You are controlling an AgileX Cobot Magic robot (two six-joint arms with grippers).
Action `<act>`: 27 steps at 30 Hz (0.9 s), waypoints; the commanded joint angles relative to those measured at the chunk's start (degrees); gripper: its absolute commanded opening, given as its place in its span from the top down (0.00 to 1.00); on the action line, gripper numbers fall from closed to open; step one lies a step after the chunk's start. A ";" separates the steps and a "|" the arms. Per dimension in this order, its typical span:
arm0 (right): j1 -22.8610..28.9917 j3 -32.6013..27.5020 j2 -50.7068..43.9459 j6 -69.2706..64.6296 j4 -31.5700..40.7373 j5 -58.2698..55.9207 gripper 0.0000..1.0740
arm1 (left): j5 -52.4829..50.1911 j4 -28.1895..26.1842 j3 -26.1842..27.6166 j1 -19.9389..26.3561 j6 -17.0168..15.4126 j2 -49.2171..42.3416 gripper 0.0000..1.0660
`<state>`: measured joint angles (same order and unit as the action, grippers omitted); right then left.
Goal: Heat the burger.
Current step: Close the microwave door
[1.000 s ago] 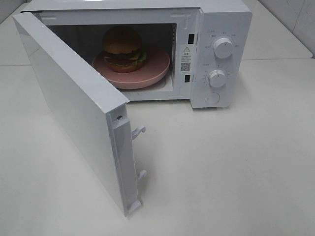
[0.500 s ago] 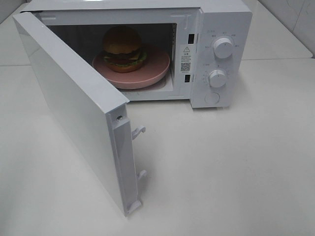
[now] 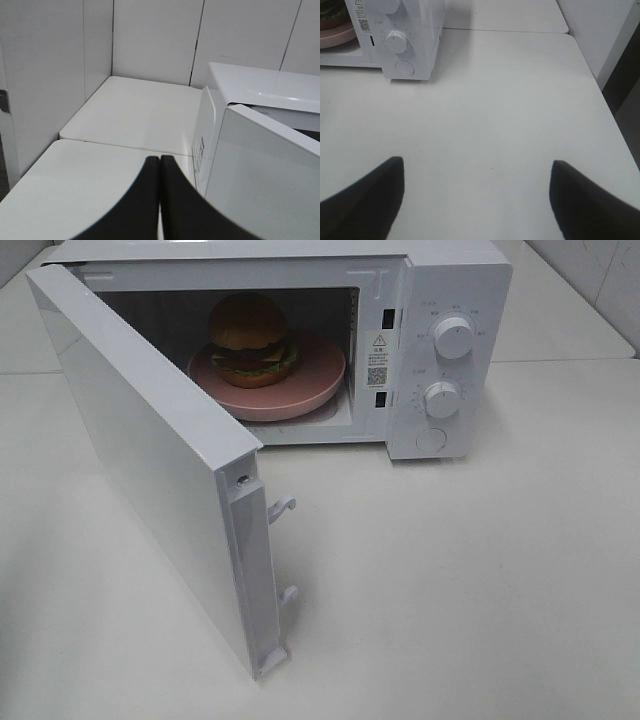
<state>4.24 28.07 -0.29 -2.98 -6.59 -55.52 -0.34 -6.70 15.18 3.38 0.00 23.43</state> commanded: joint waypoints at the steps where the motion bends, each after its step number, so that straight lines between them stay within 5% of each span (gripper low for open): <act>1: -0.34 -0.06 -1.60 0.17 -0.17 0.46 0.29 | -12.72 -0.46 -1.72 0.11 -0.34 7.51 1.00; 10: -0.34 -0.06 -1.60 0.17 -0.17 0.46 0.29 | -22.63 3.21 -1.89 0.11 -1.83 19.65 1.00; 12: -0.34 -0.06 -1.60 0.17 -0.17 0.46 0.29 | -26.76 8.82 -1.89 0.11 -7.16 25.95 1.00; 15: -0.34 -0.06 -1.60 0.17 -0.17 0.46 0.29 | -28.13 10.60 -1.89 0.11 -8.59 27.56 1.00; 17: -0.34 -0.06 -1.60 0.17 -0.17 0.46 0.29 | -33.98 19.37 -1.89 0.11 -14.38 32.89 1.00; 20: -0.34 -0.06 -1.60 0.17 -0.17 0.46 0.29 | -37.53 23.66 -1.66 0.11 -18.22 37.01 1.00; 27: -0.34 -0.06 -1.60 0.17 -0.17 0.46 0.29 | -43.83 25.90 -0.74 0.11 -20.91 44.86 1.00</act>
<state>4.24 28.07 -0.29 -2.98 -6.59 -55.52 -42.28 19.08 13.75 3.38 -20.17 68.30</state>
